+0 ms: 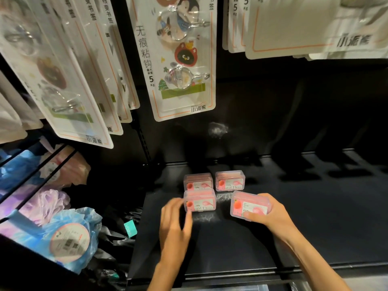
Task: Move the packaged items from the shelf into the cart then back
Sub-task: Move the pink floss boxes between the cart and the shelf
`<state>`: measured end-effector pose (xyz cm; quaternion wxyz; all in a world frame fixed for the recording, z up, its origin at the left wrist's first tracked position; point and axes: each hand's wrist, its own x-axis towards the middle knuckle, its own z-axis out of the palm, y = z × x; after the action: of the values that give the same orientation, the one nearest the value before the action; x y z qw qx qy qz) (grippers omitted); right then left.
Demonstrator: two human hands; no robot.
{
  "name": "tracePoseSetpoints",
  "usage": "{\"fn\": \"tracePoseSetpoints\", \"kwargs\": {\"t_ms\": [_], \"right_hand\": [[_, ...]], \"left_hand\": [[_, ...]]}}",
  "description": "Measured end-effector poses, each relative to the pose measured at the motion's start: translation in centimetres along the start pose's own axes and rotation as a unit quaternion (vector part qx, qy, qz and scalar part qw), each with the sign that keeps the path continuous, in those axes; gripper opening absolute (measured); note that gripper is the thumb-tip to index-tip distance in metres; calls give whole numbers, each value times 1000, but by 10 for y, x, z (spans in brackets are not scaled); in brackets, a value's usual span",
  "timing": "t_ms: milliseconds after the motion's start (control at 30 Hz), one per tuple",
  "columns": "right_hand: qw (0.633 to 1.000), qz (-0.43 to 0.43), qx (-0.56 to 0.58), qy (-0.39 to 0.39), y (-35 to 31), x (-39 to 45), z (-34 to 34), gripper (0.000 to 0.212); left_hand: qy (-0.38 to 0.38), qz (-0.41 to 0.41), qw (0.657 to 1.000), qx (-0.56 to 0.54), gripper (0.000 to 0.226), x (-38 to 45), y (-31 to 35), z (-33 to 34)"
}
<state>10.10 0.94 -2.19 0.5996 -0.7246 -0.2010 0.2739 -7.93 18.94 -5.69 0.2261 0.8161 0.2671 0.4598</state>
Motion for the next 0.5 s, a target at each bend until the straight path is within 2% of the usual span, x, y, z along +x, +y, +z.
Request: {"fn": "tracePoseSetpoints", "kwargs": {"t_ms": [33, 100, 167, 300, 500], "right_hand": [[1000, -8, -16, 5, 0, 5, -1, 55], [999, -16, -40, 7, 2, 15, -2, 47], [998, -18, -54, 3, 5, 22, -2, 46], [997, -22, -70, 1, 16, 30, -1, 46], [995, -37, -94, 7, 26, 33, -2, 44]], "left_hand": [[-43, 80, 996, 14, 27, -4, 3, 0], [-165, 215, 961, 49, 33, -13, 4, 6], [-250, 296, 919, 76, 35, -22, 5, 14], [-313, 326, 889, 76, 32, -28, 7, 18], [-341, 316, 878, 116, 35, -26, 12, 14]]}}
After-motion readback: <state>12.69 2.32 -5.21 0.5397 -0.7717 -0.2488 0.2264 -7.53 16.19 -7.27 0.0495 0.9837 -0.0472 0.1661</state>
